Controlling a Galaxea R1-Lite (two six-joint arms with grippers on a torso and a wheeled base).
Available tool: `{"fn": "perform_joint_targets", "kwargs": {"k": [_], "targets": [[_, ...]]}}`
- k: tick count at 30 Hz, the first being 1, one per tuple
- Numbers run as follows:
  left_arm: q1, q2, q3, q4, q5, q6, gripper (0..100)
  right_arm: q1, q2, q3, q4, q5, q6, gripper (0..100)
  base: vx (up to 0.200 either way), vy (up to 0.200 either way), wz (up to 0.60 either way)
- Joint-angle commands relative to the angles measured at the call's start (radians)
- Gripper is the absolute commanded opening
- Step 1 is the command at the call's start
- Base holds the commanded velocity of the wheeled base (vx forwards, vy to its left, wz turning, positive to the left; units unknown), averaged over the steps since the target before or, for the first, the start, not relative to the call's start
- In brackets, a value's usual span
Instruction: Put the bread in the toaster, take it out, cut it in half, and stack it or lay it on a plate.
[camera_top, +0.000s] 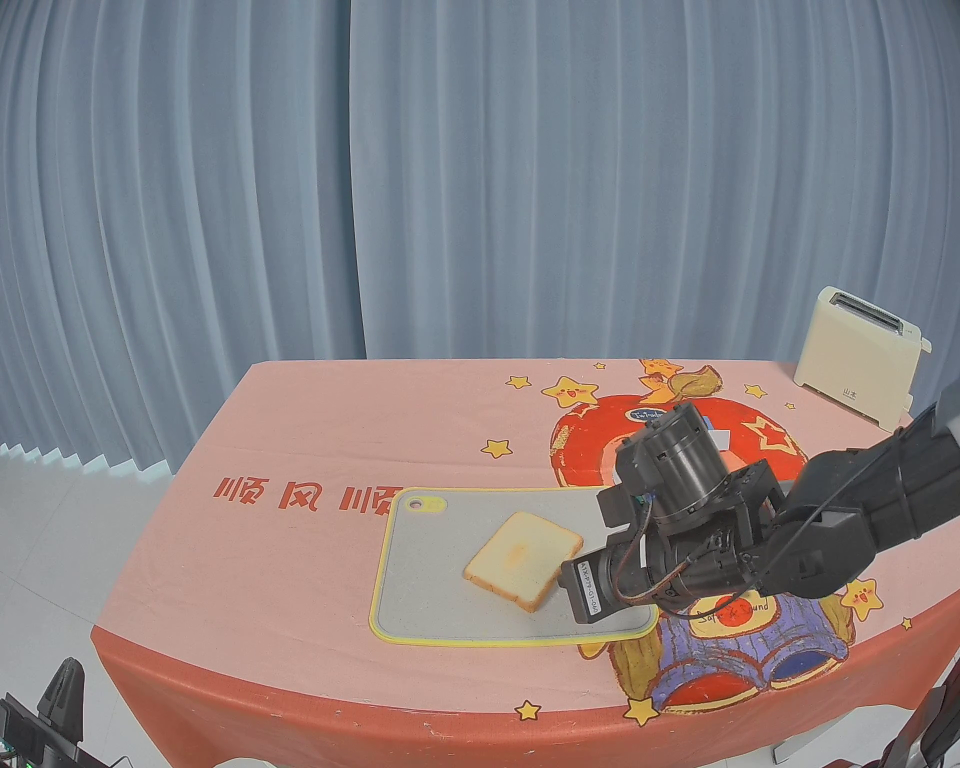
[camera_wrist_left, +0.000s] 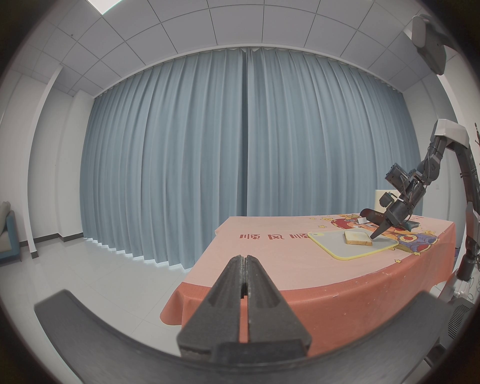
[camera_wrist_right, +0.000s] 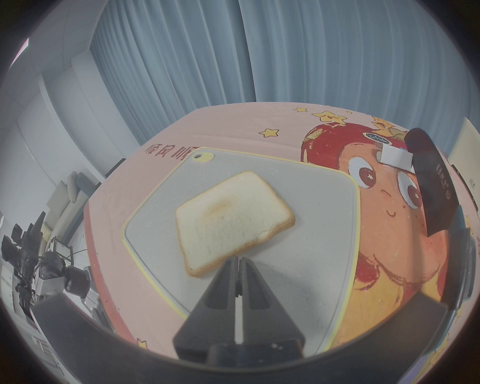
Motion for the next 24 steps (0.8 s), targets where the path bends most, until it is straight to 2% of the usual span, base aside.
{"fn": "perform_joint_targets", "kwargs": {"k": [1,4,5,7,8,9,10,11,14,16,18,24], "targets": [[0.0,0.0,0.018,0.0,0.0,-0.002,0,0.019,-0.125,0.044,-0.006,-0.002,0.0,0,0.0,0.0,0.0],[0.0,0.0,0.018,0.0,0.0,-0.002,0,0.024,-0.227,0.054,-0.009,-0.011,-0.001,0,0.0,0.0,0.0],[0.0,0.0,0.018,0.0,0.0,0.0,0,0.009,-0.308,0.056,-0.001,-0.049,-0.012,0,0.0,0.0,0.0],[0.0,0.0,0.018,0.0,0.0,0.0,0,-0.037,-0.365,0.054,0.008,-0.088,-0.021,0,0.0,0.0,0.0],[0.0,0.0,0.018,0.0,0.0,-0.002,0,-0.047,-0.371,0.054,0.008,-0.092,-0.024,0,0.0,0.0,0.0],[0.0,0.0,0.018,0.0,0.0,-0.002,0,-0.094,-0.406,0.057,0.014,-0.108,-0.069,0,0.0,0.0,0.0],[0.0,0.0,0.018,0.0,0.0,-0.002,0,-0.122,-0.426,0.059,0.024,-0.117,-0.089,0,0.0,0.0,0.0],[0.0,0.0,0.018,0.0,0.0,-0.002,0,-0.142,-0.443,0.056,0.03,-0.128,-0.087,100,0.0,0.0,0.0],[0.0,0.0,0.018,0.0,0.0,-0.002,0,-0.171,-0.471,0.063,0.043,-0.143,-0.043,100,0.0,0.0,0.0],[0.0,0.0,0.018,0.0,0.0,-0.002,0,-0.186,-0.478,0.067,0.06,-0.149,-0.043,100,0.0,0.0,0.0],[0.0,0.0,0.018,0.0,0.0,-0.002,0,-0.217,-0.481,0.07,0.112,-0.183,-0.049,100,0.0,0.0,0.0],[0.0,0.0,0.018,0.0,0.0,-0.002,0,-0.217,-0.475,0.116,0.157,-0.27,-0.073,100,0.0,0.0,0.0]]}}
